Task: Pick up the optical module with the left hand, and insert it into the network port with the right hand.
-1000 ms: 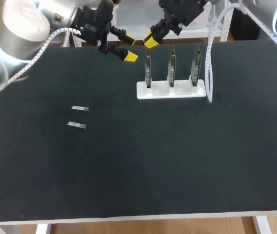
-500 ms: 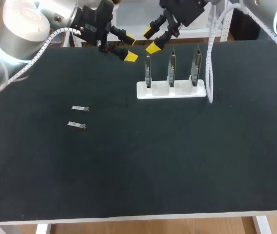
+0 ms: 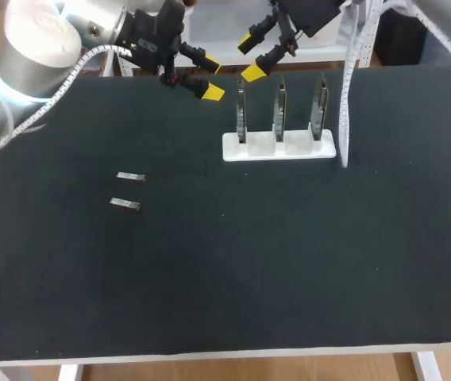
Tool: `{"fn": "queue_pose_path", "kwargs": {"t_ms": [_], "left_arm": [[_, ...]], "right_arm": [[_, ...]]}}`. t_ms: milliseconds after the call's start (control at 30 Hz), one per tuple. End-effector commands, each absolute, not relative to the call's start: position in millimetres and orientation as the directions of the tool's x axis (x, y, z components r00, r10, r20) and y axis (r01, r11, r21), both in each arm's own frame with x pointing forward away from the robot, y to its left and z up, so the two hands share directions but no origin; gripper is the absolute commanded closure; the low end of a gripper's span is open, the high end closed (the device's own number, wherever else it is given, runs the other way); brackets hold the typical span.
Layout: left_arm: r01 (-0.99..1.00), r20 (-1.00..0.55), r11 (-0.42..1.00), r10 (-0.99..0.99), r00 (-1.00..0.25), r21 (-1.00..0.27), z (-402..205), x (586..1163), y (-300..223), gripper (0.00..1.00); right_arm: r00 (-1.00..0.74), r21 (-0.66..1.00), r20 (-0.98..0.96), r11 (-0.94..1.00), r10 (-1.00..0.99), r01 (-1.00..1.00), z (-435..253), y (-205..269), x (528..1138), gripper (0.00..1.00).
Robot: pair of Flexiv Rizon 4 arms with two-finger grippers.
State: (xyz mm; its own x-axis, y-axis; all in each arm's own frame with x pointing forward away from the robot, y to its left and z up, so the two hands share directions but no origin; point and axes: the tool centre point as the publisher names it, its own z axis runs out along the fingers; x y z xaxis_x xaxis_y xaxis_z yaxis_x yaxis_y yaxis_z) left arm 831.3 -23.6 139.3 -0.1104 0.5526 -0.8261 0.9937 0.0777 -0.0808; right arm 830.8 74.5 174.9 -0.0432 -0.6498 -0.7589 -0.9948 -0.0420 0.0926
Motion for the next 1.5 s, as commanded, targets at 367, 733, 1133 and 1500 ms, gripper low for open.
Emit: {"fn": "queue_pose_path", "kwargs": {"t_ms": [367,733,1133,1500], "left_arm": [[0.994,-0.825,0.075,0.555,-0.11,-0.082,139.2,832.9,-23.9,0.0],[0.994,-0.825,0.075,0.555,-0.11,-0.082,139.2,832.9,-23.9,0.0],[0.994,-0.825,0.075,0.555,-0.11,-0.082,139.2,832.9,-23.9,0.0],[0.994,-0.825,0.075,0.555,-0.11,-0.082,139.2,832.9,-23.9,0.0]], "right_arm": [[-0.037,0.336,-0.773,-0.359,-0.634,-0.871,170.2,62.9,832.0,0.0],[-0.015,0.31,-0.768,-0.352,-0.64,-0.883,172.3,62.0,831.8,1.0],[-0.001,0.304,-0.766,-0.361,-0.643,-0.882,170.8,66.2,829.4,1.0],[0.001,0.304,-0.768,-0.365,-0.641,-0.88,167.4,73.0,830.2,1.0]]}}
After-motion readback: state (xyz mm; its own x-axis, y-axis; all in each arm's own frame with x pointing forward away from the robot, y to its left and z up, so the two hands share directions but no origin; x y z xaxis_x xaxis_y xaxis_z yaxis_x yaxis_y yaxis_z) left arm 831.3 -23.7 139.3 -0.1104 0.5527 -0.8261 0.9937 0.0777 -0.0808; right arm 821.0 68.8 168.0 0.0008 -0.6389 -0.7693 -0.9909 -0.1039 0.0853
